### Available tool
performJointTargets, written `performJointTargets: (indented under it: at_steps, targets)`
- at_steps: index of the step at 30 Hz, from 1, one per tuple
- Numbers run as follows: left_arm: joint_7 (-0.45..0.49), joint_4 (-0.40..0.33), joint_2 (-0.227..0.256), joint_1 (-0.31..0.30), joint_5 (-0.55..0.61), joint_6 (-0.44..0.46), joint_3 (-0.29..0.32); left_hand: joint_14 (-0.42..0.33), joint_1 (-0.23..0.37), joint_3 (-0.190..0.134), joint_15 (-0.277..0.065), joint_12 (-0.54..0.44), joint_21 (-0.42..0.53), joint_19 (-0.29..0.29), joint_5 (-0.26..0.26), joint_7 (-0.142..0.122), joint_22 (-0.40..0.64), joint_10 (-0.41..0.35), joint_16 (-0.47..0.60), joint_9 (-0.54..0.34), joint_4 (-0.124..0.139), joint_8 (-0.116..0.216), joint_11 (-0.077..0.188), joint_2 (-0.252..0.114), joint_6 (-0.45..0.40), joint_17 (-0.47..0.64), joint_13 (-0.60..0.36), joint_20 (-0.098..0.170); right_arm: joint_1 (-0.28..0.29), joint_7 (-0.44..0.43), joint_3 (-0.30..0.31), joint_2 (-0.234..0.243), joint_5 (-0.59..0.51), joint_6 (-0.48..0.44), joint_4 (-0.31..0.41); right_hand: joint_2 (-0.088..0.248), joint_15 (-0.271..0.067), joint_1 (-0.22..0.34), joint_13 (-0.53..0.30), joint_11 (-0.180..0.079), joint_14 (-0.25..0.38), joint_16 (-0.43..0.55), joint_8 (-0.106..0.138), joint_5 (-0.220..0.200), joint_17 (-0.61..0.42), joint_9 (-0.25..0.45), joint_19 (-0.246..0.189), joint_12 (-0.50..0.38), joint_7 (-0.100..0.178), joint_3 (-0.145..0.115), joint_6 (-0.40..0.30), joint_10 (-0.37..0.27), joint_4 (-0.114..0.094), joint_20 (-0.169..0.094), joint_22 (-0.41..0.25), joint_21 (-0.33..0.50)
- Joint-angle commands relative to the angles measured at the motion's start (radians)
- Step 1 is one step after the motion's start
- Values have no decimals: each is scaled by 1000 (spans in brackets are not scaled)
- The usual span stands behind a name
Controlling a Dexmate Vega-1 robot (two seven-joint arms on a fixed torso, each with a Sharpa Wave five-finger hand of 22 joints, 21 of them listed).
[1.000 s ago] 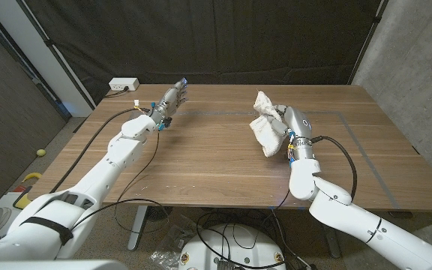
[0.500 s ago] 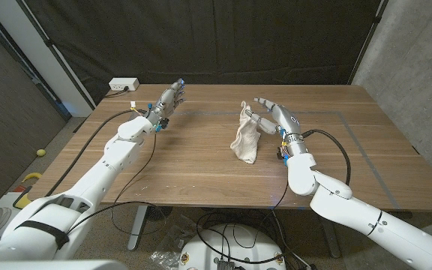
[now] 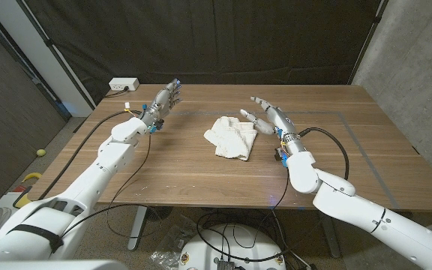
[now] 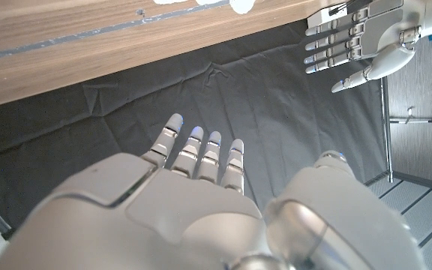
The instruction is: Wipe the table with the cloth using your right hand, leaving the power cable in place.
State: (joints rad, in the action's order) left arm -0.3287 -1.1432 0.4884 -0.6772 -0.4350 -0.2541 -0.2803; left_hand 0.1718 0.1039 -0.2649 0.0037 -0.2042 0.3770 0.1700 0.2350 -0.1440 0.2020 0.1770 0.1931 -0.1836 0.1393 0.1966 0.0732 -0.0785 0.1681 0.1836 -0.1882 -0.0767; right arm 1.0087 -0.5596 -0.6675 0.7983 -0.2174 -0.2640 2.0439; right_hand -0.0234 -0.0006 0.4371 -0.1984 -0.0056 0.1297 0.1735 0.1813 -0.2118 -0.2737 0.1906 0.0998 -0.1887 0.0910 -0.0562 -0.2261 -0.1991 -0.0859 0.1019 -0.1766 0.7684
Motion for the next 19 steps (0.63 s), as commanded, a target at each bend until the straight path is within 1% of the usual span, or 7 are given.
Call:
performJointTargets:
  at_steps: [1, 3, 6, 8, 11, 13, 19]
  targets:
    - [-52, 41, 14, 6, -19, -26, 11, 52, 5, 2, 7, -4, -1, 55, 9, -6, 5, 52, -1, -3, -2, -3, -4, 2, 39, 3, -2, -7, 20, -12, 61, -2, 94, 128, -47, 7, 2, -19, 0, 8, -12, 5, 6, -5, 3, 2, 19, -9, -4, 2, 3, 2, -15, -4, -2, -10]
    - [-58, 43, 17, 5, -20, -30, 13, 52, 5, 2, 7, -4, -1, 54, 9, -6, 5, 51, -1, -3, -2, -3, -5, 2, 39, 3, -2, -7, 26, -21, 76, -14, 116, 135, -54, 9, 2, -24, 1, 8, -14, 6, 6, -5, 4, 2, 22, -8, -3, 3, 4, 6, -17, -3, -2, -13]
    - [-67, 48, 21, 4, -25, -34, 18, 52, 5, 3, 7, -4, -1, 54, 9, -6, 5, 52, 0, -3, -2, -3, -4, 1, 40, 3, -2, -7, 31, -36, 90, -32, 135, 143, -65, 11, -1, -37, 4, 5, -47, 2, 7, -1, 20, 1, 51, -6, -1, 9, 8, 27, -20, -14, -1, -36]
    - [-75, 54, 25, 4, -26, -37, 20, 51, 5, 3, 7, -4, -1, 53, 9, -7, 5, 52, 0, -3, -2, -3, -5, 1, 39, 3, -2, -7, 32, -59, 90, -49, 125, 134, -67, 14, 2, -38, 6, 3, -64, 1, 8, 0, 31, 1, 73, -3, -1, 9, 10, 45, -18, -7, 0, -52]
    - [-81, 61, 25, 2, -34, -35, 25, 51, 5, 4, 8, -4, -2, 54, 9, -6, 5, 52, 0, -3, -2, -3, -4, 1, 39, 3, -2, -8, 30, -62, 87, -57, 117, 128, -63, 16, 1, -36, 7, 2, -70, 1, 8, 1, 36, 0, 72, -4, 1, 8, 10, 46, -16, -6, 1, -55]
    - [-86, 67, 27, 2, -32, -33, 24, 51, 5, 4, 7, -4, -2, 55, 9, -6, 5, 52, -1, -3, -2, -2, -4, 1, 38, 3, -2, -8, 28, -57, 83, -58, 114, 125, -59, 20, -2, -32, 7, 3, -69, 4, 9, 1, 42, 0, 53, -7, 1, 6, 10, 45, -13, -9, 1, -52]
    - [-100, 102, 17, 10, -40, -41, 30, 52, 6, 4, 7, -4, -2, 54, 9, -5, 5, 52, -1, -3, -2, -3, -5, 1, 38, 3, -2, -6, 22, -69, 81, -71, 101, 122, -58, 23, -2, -29, 8, 3, -63, 8, 9, 2, 49, 0, 47, -11, 0, 4, 11, 39, -10, -9, 1, -54]
